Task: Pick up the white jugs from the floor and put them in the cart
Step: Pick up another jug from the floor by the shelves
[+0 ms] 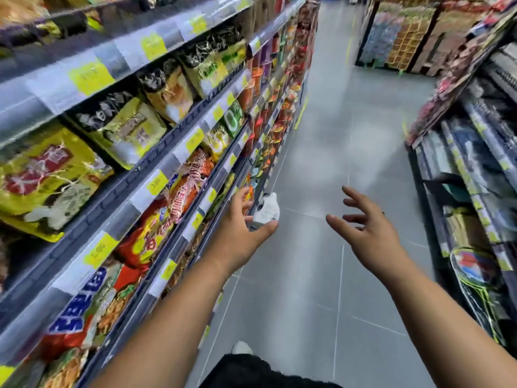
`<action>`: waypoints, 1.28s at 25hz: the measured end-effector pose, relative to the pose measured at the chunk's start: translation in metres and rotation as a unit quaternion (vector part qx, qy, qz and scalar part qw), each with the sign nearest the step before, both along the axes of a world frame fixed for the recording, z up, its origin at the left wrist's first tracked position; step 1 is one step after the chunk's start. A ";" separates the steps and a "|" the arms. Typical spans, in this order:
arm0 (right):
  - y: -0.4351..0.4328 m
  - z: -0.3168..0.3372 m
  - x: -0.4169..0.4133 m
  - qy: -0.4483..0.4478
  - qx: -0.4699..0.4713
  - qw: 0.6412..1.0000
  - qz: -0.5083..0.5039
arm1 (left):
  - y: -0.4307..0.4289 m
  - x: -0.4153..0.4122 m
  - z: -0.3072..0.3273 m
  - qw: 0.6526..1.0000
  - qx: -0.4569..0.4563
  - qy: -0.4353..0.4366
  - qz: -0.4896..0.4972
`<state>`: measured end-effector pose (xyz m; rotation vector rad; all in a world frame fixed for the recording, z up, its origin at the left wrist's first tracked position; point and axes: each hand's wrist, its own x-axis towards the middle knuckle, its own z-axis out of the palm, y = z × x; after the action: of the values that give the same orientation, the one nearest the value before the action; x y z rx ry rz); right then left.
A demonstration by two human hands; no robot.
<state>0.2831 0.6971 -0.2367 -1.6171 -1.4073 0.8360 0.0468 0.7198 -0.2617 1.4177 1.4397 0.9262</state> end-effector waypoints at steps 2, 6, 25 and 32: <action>0.045 -0.006 0.003 0.002 -0.011 1.000 -0.009 | 0.056 0.006 -0.008 1.000 -0.015 -0.001 -0.015; 0.123 -0.015 0.014 0.011 -0.036 0.998 -0.042 | 0.148 0.023 -0.017 0.999 -0.040 -0.013 -0.032; 0.528 -0.104 0.139 -0.067 -0.139 0.964 0.217 | 0.431 0.144 -0.119 0.969 -0.177 -0.017 0.173; 0.643 -0.186 0.128 -0.058 -0.166 0.959 0.224 | 0.533 0.150 -0.199 0.955 -0.214 0.020 0.203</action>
<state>0.4110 1.3399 -0.4232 -1.6326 -1.8320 1.3150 0.1966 1.2529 -0.4610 0.8390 1.8715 0.7668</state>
